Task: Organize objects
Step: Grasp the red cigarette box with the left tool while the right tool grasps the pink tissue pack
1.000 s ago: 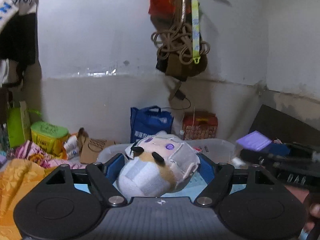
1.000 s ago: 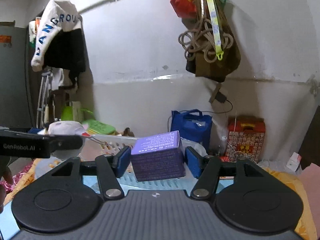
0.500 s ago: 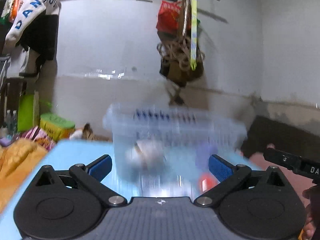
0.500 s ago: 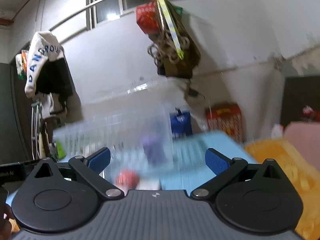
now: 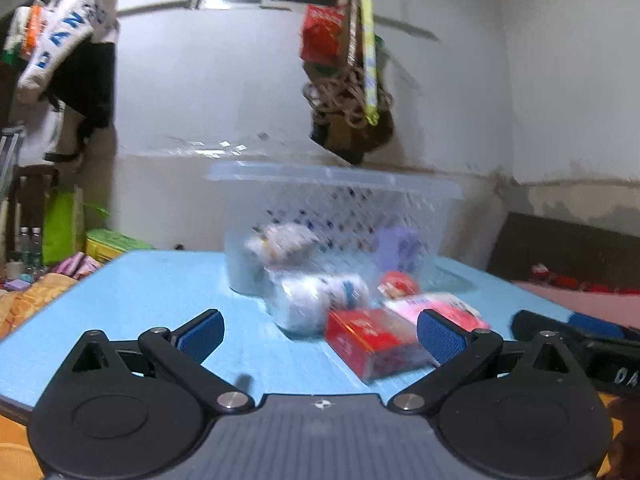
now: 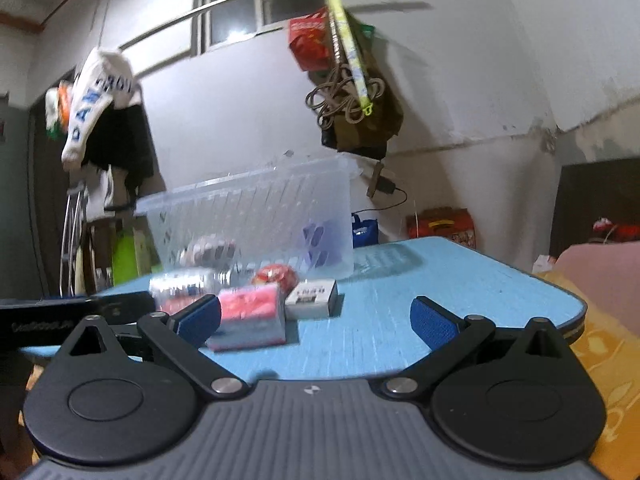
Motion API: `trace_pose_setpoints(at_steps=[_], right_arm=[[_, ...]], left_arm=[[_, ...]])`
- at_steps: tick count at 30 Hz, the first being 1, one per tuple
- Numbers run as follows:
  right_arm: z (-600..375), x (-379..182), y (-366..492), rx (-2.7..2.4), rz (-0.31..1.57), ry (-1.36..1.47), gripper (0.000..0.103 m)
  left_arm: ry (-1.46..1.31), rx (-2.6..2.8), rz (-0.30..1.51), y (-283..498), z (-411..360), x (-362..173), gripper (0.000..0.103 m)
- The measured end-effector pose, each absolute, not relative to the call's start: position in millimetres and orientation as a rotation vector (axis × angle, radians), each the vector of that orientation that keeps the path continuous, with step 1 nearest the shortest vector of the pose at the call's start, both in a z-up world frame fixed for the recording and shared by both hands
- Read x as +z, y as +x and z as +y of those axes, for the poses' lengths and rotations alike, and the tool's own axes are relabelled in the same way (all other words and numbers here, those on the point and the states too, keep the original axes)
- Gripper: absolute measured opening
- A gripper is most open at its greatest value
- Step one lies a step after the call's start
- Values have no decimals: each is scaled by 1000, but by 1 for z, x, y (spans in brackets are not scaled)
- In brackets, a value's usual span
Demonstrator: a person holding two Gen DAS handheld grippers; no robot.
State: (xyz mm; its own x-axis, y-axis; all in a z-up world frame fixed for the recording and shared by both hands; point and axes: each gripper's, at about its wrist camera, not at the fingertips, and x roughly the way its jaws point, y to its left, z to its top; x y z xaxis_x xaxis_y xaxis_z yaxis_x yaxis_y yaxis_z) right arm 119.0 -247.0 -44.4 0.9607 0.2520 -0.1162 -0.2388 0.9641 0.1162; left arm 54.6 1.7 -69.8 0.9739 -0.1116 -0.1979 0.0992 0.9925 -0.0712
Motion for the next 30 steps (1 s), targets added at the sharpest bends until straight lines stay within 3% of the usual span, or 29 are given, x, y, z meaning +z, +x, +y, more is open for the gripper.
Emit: trace_pose_setpoints(at_steps=[15,24,26,28,30], right_arm=[[-265,-62,105,182,145,89,103],[-249,-64,107,269,151,48,103],[-243,-65,107,274,149,14,103],[-241,-66,107,275,141,4,103],[-240,-67,107,289,133,16,103]], left_arm=[[18,-54,271,78,-43,-89,102],[-28,-6,259,73,-20,-88,98],[-4,-35,266,73,-25,-89,94],[13,-69,258,71,-28,-89,70],[-1,-88,261,70,-28,-88,66]])
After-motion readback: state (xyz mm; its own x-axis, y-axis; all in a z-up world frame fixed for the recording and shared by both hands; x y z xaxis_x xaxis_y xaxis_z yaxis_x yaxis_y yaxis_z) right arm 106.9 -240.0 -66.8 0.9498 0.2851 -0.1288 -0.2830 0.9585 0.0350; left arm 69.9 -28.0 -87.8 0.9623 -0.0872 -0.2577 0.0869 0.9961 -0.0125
